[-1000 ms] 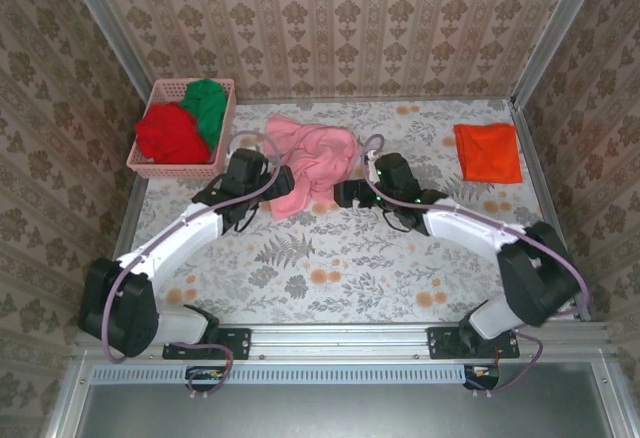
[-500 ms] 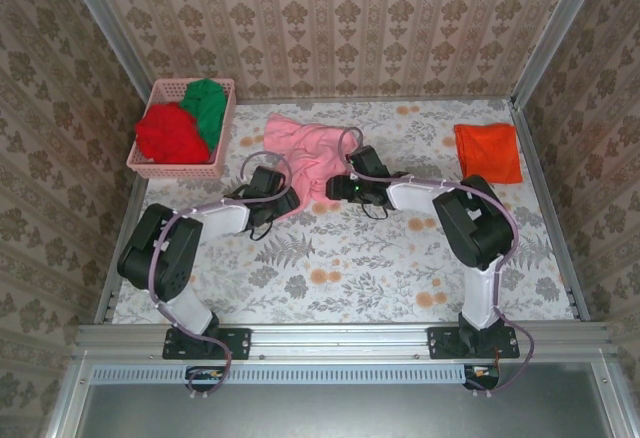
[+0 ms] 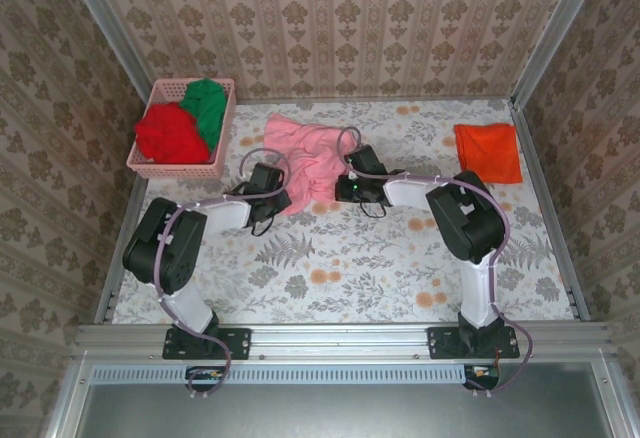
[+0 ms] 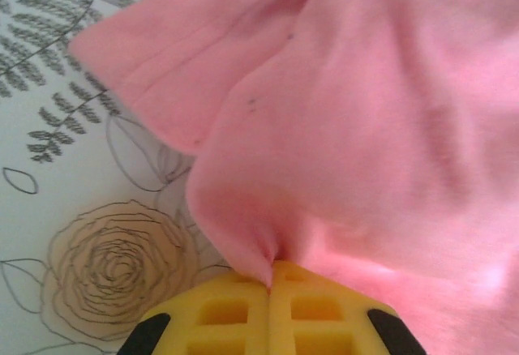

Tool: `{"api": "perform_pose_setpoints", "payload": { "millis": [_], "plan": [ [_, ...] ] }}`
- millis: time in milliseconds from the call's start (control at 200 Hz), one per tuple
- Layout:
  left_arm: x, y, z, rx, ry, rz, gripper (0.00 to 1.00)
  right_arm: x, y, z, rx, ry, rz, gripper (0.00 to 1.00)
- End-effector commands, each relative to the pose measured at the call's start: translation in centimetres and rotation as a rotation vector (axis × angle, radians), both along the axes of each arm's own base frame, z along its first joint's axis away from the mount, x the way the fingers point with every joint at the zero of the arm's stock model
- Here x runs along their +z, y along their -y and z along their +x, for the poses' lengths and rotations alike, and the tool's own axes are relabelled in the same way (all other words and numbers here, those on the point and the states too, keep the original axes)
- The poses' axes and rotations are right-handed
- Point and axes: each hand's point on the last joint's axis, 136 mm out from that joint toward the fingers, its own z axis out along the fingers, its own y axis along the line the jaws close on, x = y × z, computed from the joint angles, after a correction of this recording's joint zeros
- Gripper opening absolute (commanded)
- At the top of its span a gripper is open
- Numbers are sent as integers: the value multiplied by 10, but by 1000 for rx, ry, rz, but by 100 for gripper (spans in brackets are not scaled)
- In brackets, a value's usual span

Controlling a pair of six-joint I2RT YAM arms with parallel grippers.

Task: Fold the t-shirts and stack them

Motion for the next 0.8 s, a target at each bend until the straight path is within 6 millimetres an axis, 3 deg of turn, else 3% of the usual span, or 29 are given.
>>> {"api": "perform_pose_setpoints", "payload": {
  "millis": [0,120,275,305,455,655,795],
  "plan": [
    [50,2,10,-19,128,0,0,60,14,9,-24,156,40,0],
    [94,-9,5,-18,215,48,0,112,37,1,-69,299,30,0],
    [156,-23,-5,-24,326,105,0,184,77,-23,-157,506,-8,0],
    [168,-25,-8,-28,350,110,0,209,86,-32,-174,571,-4,0],
    [228,-32,-27,-41,468,122,0,282,116,-75,-189,764,-12,0],
    [287,-42,-49,-52,599,92,0,358,141,-129,-184,981,23,0],
    [318,-50,-57,-55,677,101,0,394,158,-153,-211,1104,26,0]
  ]
}}
